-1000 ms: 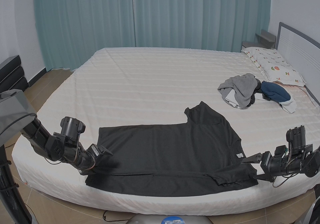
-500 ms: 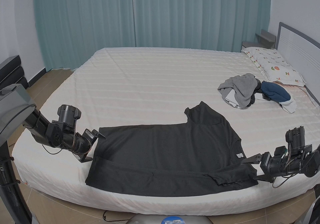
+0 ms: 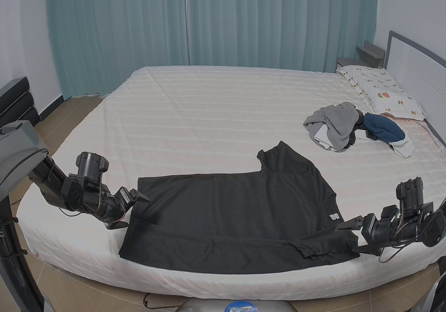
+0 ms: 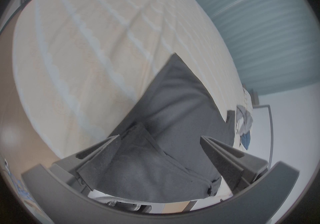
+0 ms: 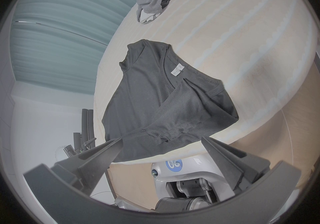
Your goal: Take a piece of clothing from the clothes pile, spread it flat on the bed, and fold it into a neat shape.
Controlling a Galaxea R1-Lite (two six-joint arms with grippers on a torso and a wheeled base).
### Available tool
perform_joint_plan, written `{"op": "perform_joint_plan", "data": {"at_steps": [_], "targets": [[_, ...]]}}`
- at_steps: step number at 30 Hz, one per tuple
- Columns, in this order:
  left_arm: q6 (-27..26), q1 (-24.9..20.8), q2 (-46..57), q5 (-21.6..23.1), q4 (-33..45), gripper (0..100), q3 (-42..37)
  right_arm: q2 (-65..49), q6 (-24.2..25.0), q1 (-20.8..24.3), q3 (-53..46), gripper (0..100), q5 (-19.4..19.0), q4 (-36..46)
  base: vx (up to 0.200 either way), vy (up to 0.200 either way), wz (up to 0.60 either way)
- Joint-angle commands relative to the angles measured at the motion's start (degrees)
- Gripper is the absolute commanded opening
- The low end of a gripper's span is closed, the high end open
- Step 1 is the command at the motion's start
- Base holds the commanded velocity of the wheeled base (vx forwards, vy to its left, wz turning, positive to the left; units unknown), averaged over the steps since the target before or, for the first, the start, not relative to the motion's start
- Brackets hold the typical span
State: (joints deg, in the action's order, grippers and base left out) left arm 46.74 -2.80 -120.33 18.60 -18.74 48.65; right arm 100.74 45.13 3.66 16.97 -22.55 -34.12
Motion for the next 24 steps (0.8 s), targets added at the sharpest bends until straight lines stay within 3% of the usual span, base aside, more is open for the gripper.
{"op": "perform_joint_plan", "data": {"at_steps": [1,24], "targets": [[-0.1,-1.2,-1.1,0.0,-1.7,100,-0.5,0.5,-0.1,0.0,0.1,100,0.0,-0.1,0.000,0.000,0.00],[-0.2,-2.9,-3.3,-6.8,-4.5,100,-2.0,1.1,-0.3,0.0,0.1,100,0.3,-0.1,0.000,0.000,0.00]]}}
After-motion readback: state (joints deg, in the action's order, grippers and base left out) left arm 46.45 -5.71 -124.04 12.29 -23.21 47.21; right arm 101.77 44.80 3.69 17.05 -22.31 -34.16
